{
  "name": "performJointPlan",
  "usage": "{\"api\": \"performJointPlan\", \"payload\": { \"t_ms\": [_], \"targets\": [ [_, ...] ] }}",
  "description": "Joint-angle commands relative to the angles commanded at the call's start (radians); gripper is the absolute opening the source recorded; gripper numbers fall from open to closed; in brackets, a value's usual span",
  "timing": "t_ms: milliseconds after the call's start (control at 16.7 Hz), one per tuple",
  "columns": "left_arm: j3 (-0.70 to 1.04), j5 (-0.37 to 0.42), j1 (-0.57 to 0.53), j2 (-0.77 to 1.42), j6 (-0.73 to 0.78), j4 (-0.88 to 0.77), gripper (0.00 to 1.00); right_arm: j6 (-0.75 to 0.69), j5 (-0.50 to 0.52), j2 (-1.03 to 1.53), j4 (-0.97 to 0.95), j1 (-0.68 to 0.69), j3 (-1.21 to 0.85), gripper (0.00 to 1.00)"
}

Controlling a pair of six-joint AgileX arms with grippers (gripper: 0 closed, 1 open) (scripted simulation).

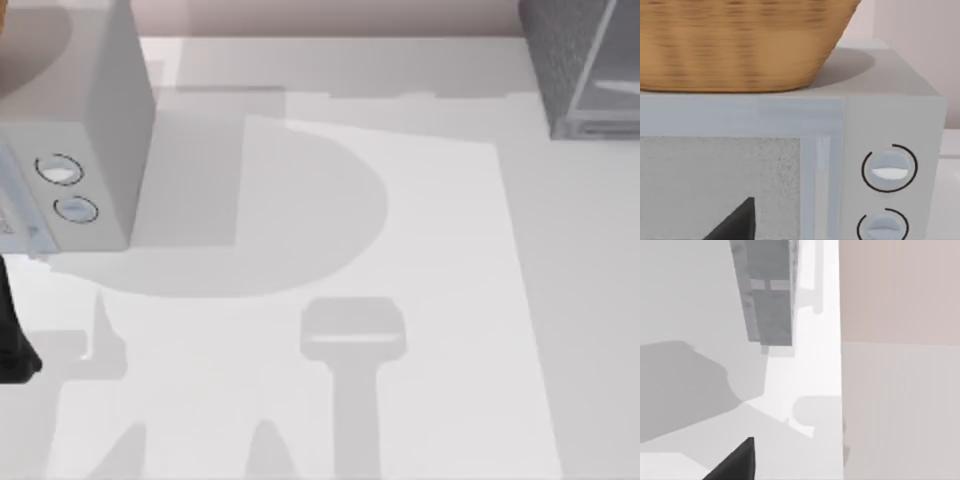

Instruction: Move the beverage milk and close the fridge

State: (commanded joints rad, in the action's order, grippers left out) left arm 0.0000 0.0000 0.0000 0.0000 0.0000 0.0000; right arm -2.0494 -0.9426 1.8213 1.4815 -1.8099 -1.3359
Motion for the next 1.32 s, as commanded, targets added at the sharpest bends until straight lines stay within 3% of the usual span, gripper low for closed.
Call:
{"api": "performJointPlan", "payload": {
  "t_ms": [360,540,780,1320],
  "targets": [
    [0.000,0.000,0.000,0.000,0.000,0.000,1.00,0.013,0.003,0.000,-0.013,0.016,0.001,1.00],
    [0.000,0.000,0.000,0.000,0.000,0.000,1.00,0.110,0.016,0.009,-0.095,0.102,-0.011,1.00],
    [0.000,0.000,0.000,0.000,0.000,0.000,1.00,0.369,0.053,0.020,-0.303,0.294,-0.033,1.00],
    [0.000,0.000,0.000,0.000,0.000,0.000,1.00,1.106,0.143,0.023,-0.913,0.738,-0.017,1.00]
  ]
}}
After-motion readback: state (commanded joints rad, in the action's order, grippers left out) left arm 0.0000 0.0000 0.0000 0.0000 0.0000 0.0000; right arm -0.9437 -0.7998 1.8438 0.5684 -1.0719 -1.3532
